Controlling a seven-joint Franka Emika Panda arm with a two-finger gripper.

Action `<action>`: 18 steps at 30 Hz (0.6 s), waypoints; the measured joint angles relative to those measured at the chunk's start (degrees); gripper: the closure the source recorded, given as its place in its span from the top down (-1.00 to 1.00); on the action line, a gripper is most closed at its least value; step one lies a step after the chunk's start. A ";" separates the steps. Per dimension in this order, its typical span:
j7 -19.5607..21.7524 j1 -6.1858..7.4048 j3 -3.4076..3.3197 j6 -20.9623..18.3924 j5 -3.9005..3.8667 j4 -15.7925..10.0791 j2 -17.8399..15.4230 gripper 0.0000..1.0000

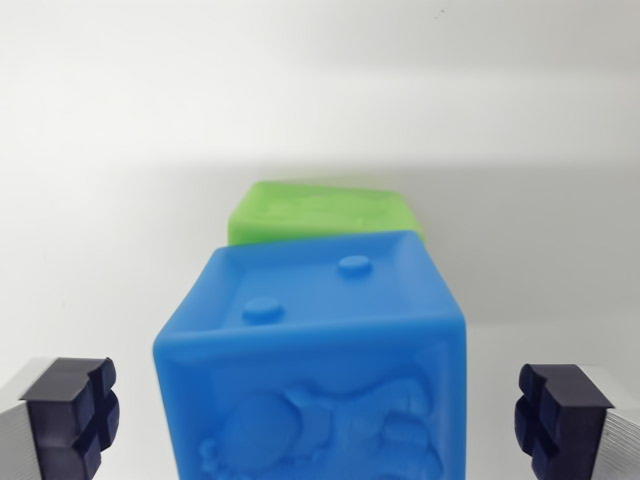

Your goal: Stack cube

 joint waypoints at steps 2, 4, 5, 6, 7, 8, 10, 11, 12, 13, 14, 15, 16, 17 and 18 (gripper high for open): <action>0.04 0.04 -0.05 -0.61 -0.05 -0.10 -0.76 1.00; 0.08 0.09 -0.11 -1.33 -0.09 -0.18 -1.54 1.00; 0.10 0.12 -0.15 -1.74 -0.12 -0.21 -1.99 1.00; 0.12 0.14 -0.19 -2.18 -0.15 -0.23 -2.43 1.00; 0.15 0.16 -0.22 -2.58 -0.20 -0.26 -2.90 1.00; 0.18 0.17 -0.25 -3.01 -0.24 -0.28 -3.39 1.00; 0.24 0.18 -0.29 -3.94 -0.35 -0.31 -4.35 1.00; 0.26 0.19 -0.30 -4.18 -0.37 -0.31 -4.60 1.00; 0.30 0.19 -0.31 -4.64 -0.41 -0.32 -5.07 1.00; 0.34 0.20 -0.32 -5.08 -0.46 -0.33 -5.54 1.00; 0.37 0.20 -0.33 -5.58 -0.50 -0.33 -6.04 1.00; 0.42 0.21 -0.34 -6.15 -0.57 -0.33 -6.62 1.00; 0.46 0.21 -0.35 -6.70 -0.64 -0.33 -7.15 1.00; 0.48 0.21 -0.35 -6.97 -0.67 -0.33 -7.44 1.00; 0.51 0.21 -0.36 -7.50 -0.73 -0.32 -8.01 1.00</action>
